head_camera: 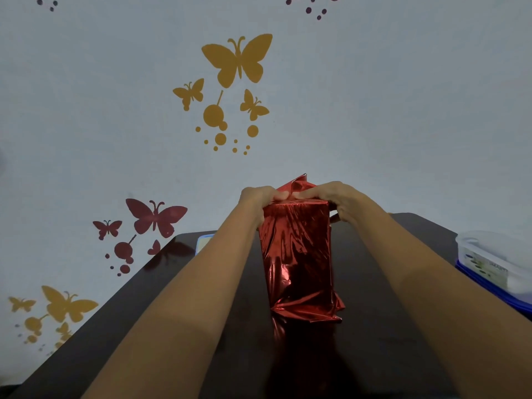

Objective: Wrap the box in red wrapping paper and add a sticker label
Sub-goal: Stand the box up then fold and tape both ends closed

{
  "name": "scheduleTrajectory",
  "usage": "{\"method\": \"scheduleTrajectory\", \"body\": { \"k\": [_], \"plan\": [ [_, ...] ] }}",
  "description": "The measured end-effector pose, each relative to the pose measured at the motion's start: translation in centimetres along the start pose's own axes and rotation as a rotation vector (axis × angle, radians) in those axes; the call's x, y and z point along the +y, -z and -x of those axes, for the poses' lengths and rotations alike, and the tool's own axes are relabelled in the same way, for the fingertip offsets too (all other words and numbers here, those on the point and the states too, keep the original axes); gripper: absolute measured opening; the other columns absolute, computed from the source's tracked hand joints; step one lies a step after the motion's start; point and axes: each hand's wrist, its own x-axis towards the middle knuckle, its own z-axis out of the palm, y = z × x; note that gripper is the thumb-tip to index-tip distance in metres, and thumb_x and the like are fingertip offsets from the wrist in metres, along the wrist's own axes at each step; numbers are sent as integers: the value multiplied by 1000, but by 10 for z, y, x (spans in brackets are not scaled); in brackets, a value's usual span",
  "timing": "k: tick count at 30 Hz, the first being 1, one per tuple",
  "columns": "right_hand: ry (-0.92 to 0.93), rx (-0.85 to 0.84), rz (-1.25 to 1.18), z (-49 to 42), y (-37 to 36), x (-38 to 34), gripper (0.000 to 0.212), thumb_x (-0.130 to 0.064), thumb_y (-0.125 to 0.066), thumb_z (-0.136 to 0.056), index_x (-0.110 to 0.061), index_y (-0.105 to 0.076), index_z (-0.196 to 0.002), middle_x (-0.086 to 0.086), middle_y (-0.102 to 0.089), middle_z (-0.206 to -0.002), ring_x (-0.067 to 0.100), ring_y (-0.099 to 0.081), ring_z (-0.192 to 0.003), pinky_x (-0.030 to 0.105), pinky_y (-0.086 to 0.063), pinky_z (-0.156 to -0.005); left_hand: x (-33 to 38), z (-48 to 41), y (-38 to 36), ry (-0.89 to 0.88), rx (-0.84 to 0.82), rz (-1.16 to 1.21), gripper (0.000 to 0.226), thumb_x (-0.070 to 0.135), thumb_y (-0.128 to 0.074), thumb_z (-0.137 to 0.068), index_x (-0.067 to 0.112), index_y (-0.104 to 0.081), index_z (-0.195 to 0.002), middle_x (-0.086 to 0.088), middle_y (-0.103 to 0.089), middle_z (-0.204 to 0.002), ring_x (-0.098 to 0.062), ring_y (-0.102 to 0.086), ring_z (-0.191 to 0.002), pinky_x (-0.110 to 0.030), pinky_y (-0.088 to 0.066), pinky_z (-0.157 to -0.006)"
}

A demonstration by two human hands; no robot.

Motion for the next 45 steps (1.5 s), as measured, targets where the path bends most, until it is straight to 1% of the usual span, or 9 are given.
{"method": "scheduleTrajectory", "body": {
  "k": [5, 14, 18, 28, 30, 33, 36, 41, 45],
  "plan": [
    [-25, 6, -26, 4, -2, -2, 31, -20, -76, -77, -5, -55, -93, 4, -58, -73, 13, -54, -60, 23, -40, -41, -1, -2, 5, 1, -41, -23, 37, 25, -77, -78, 3, -63, -104, -13, -68, -90, -24, -67, -62, -36, -58, -55],
    [-50, 14, 5, 5, -1, -1, 31, -23, -75, -77, -8, -55, -95, 3, -56, -76, 13, -52, -65, 28, -39, -49, 1, -1, 0, -50, 12, -23, 13, 15, -58, -92, 3, -57, -98, -15, -64, -101, -25, -63, -72, -39, -56, -71],
    [-40, -17, -32, 9, 0, 0, 20, -25, -70, -82, -10, -58, -84, 0, -55, -71, 10, -51, -59, 22, -44, -43, -8, 1, 5, -1, -95, 197, 45, 38, -45, -98, 1, -53, -122, -17, -65, -110, -26, -66, -74, -35, -57, -59],
    [-80, 17, -339, -3, -1, 0, 58, -64, -18, -94, -18, -48, -111, 7, -54, -96, 23, -53, -89, 38, -37, -93, -16, 19, 10, -48, -34, 235, 67, 57, -24, -98, 7, -40, -140, -13, -58, -121, -23, -62, -92, -30, -59, -66],
    [65, 263, -367, 5, -3, 3, 63, -59, -24, -96, -15, -38, -137, 10, -49, -131, 25, -47, -118, 36, -33, -100, -26, 19, 27, -131, 87, 126, 63, 56, -31, -97, 9, -46, -135, -9, -52, -132, -26, -52, -117, -42, -46, -99],
    [745, 719, -381, 46, -22, 16, 27, -39, -50, -95, -16, -52, -108, -7, -57, -104, 4, -53, -93, 22, -41, -77, -55, 20, 79, -408, 390, -322, 34, 45, -50, -92, 13, -62, -89, 1, -61, -87, -19, -58, -80, -37, -47, -85],
    [1065, 361, -310, 79, -90, 57, 5, -21, -61, -88, -23, -58, -85, -13, -59, -75, 3, -54, -66, 24, -45, -59, -88, 18, 130, -279, 462, -807, 35, 39, -59, -86, 7, -66, -75, -5, -62, -68, -23, -58, -62, -32, -49, -67],
    [388, -75, 87, 36, -193, 135, 45, -28, -65, -87, -11, -54, -128, 4, -57, -127, 16, -56, -106, 31, -43, -91, -117, 20, 148, -19, 216, -522, 37, 35, -67, -85, -1, -67, -88, -13, -67, -84, -25, -64, -75, -36, -55, -69],
    [381, -150, 45, 2, -211, 142, 52, -25, -71, -82, -14, -56, -130, 7, -59, -125, 24, -56, -114, 34, -49, -90, -104, 17, 150, 69, 85, -347, 32, 26, -66, -88, 0, -60, -107, -12, -64, -102, -27, -63, -91, -36, -54, -66]
  ]
}}
